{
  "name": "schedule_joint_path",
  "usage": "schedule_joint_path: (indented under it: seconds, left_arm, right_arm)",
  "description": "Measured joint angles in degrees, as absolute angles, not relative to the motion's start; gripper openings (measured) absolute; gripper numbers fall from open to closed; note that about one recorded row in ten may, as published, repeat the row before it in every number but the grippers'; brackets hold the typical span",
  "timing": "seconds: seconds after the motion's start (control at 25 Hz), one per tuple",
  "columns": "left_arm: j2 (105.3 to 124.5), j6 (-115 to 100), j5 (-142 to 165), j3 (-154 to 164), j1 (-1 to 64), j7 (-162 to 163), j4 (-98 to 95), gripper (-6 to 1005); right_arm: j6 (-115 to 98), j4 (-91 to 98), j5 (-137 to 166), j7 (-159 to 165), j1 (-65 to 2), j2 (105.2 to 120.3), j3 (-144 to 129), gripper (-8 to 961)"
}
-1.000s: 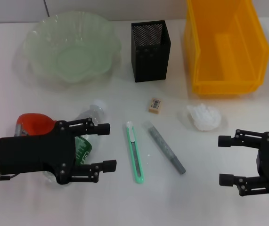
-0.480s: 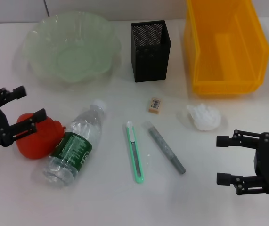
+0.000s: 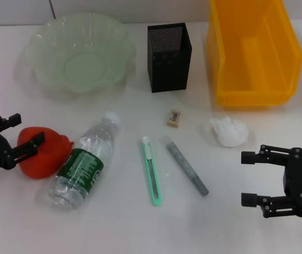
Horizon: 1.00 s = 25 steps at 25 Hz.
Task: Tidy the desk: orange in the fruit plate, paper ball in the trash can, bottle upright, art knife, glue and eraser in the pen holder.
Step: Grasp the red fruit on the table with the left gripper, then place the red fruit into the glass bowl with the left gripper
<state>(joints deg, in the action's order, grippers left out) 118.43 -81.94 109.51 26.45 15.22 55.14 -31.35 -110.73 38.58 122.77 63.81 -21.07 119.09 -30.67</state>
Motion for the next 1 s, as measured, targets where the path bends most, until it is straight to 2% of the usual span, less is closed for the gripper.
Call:
schedule_joint_path:
  seconds: [0.24, 0.48, 0.6, 1.0]
  left_arm:
    - [118.37, -79.9, 109.8, 26.9, 15.2, 57.4, -31.4, 768]
    - [118.37, -79.8, 110.1, 27.4, 15.3, 60.7, -31.6, 552]
    - [118.11, -79.7, 110.2, 29.3, 15.6, 64.2, -31.9, 318]
    - [118.29, -80.2, 108.6, 28.1, 16.3, 68.0, -33.0, 61]
  right_arm:
    - [-110.5, 38.6, 122.8, 63.8, -20.7, 119.09, -30.7, 839]
    - [-110.1, 38.6, 122.8, 63.8, -20.7, 119.09, -30.7, 840]
    - [-110.1, 38.6, 122.8, 63.8, -20.8, 119.09, -30.7, 840]
    - [-109.6, 38.6, 122.6, 63.8, -20.9, 119.09, -30.5, 838]
